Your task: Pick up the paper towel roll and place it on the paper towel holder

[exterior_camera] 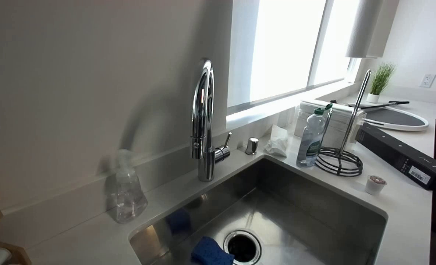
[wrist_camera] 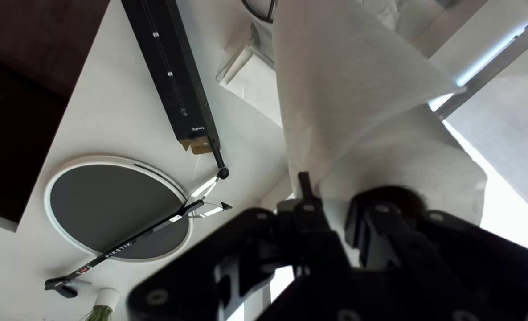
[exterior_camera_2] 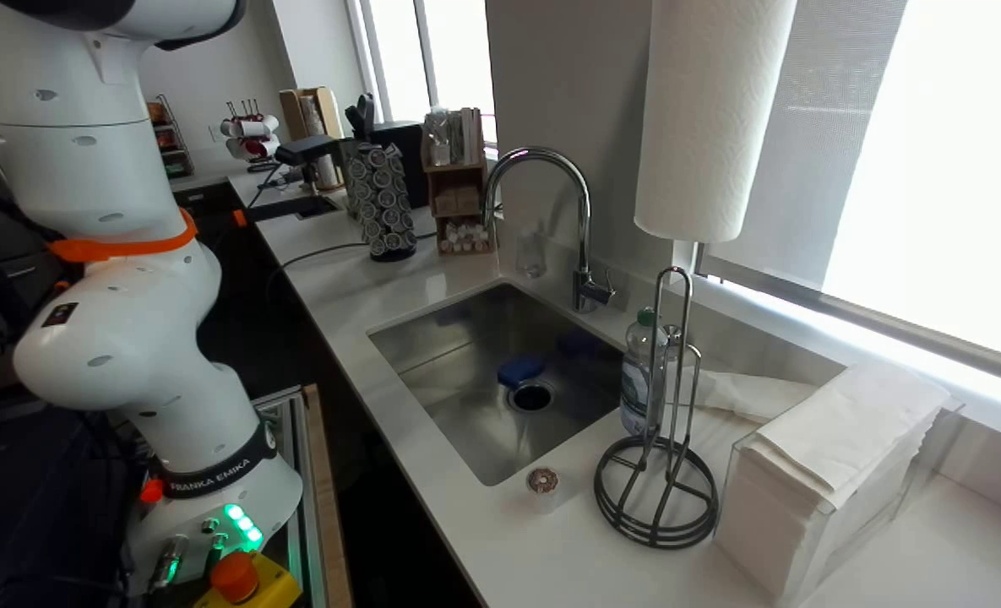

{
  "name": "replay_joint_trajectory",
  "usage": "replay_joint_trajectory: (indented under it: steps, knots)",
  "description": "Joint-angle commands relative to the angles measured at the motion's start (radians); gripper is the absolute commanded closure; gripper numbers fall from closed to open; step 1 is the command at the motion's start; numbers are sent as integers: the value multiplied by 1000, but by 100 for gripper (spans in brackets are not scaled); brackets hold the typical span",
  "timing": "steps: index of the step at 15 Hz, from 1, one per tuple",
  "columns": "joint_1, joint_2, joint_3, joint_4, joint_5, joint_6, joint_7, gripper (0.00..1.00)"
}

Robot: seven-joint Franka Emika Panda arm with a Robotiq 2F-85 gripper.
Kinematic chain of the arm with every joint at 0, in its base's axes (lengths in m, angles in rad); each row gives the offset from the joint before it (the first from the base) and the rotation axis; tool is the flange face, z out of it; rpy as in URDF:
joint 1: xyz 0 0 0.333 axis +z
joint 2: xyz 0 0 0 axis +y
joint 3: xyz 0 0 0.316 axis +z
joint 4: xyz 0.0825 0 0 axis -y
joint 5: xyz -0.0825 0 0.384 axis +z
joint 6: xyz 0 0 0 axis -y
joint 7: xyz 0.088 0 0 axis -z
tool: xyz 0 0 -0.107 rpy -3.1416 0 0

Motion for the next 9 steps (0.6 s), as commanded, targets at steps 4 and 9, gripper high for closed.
replay_joint_trajectory:
  steps: [4,9]
  knots:
    - [-5,14,-7,61,-20,-148,17,96]
    - [10,-15,-2,-14,-105,-63,72,96]
